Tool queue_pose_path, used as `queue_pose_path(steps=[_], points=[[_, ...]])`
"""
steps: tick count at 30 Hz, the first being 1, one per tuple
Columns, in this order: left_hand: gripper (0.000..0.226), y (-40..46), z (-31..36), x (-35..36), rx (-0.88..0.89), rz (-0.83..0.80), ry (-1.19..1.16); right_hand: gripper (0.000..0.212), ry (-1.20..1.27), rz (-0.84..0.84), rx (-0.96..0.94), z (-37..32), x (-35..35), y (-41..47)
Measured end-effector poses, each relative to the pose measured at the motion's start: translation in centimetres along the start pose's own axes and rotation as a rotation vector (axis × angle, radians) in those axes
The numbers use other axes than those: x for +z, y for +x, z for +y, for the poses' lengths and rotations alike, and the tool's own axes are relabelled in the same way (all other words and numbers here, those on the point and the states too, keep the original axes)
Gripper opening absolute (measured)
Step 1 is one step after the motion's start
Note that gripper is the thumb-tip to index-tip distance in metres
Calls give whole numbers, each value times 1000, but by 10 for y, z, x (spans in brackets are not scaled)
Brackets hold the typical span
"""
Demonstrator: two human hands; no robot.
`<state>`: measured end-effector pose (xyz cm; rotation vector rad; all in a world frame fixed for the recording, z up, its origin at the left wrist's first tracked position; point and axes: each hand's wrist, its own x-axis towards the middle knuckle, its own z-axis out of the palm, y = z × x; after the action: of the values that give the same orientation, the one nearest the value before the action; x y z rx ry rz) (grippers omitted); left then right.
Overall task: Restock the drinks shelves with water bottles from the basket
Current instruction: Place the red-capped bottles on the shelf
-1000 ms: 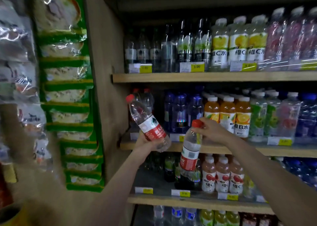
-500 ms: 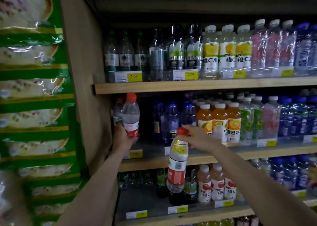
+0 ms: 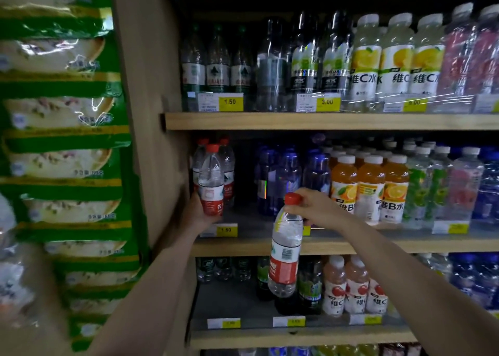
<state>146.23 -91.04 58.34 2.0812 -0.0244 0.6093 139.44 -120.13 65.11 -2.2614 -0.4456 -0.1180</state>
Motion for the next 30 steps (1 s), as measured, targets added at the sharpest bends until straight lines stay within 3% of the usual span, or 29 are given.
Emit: queue_pose_path(steps=[4,8,10,13,16,21,23,26,30], points=[[79,-9,4,-10,-29,-68,-42,31,2,-20,-26,-2,-6,-4],[88,-51,26,-1,125,202,121,29,11,-12,-73,-8,-15,-5],[88,-84,36,20,213,43,1,30,34,-13,-80,-12,-18,-5],[93,-125,42,51,157,-315,-2,26,58,-17,-126,-23,-26,-3],[78,-142,46,69,154,-420,-96,21,60,-5,-172,-32,-31,-1],[62,-150,56,75,120,-246,-175,18,233,89,-245,-26,-20,-7],[57,-149,59,74,116,-173,-161,32,334,50,-196,-9,-4,-12],[51,-140,68,73,144,-72,-124,52,294,-81,-115,12,34,-18],[63,-110,75,58,247,-14,-12,62,325,64,-183,5,47,3]])
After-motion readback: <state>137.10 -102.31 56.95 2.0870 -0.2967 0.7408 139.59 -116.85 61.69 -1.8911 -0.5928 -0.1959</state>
